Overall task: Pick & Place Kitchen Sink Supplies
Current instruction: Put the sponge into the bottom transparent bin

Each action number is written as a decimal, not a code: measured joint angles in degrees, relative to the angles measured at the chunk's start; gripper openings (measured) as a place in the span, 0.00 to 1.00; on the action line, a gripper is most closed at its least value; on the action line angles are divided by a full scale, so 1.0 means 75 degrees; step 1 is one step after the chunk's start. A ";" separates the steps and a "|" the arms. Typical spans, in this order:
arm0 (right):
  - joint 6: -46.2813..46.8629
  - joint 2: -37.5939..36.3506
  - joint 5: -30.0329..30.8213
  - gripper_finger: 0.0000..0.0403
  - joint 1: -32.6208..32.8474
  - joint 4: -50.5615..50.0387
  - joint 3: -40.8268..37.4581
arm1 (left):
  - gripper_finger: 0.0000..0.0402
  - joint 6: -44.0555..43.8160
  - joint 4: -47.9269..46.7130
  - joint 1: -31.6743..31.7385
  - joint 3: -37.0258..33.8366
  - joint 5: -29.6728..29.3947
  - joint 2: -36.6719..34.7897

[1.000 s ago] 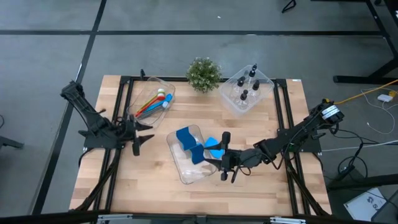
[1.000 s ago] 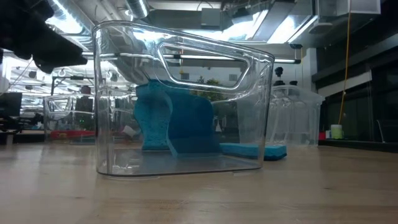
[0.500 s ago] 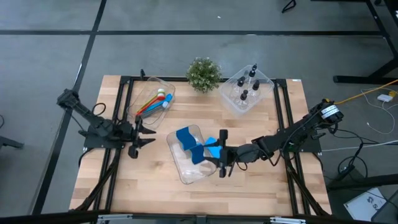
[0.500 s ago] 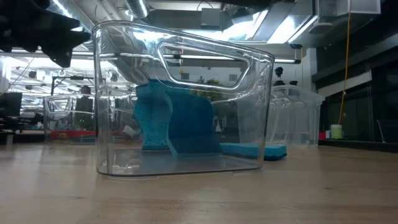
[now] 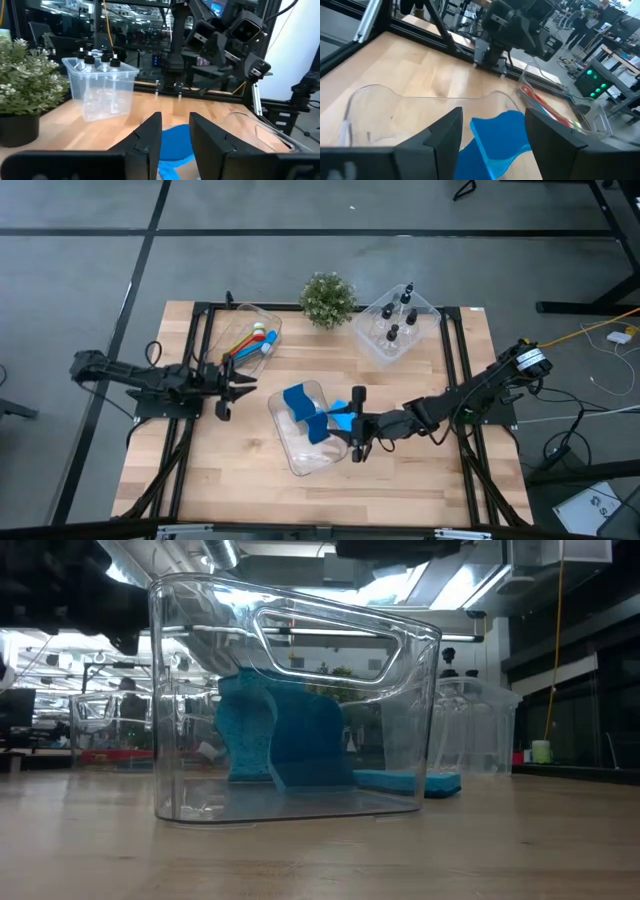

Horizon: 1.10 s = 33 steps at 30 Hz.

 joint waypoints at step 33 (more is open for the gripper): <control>-0.0834 0.0000 0.0755 0.53 -0.0202 -0.0198 0.0003 | 0.07 0.0123 -0.1834 0.2188 0.0000 0.0669 0.0006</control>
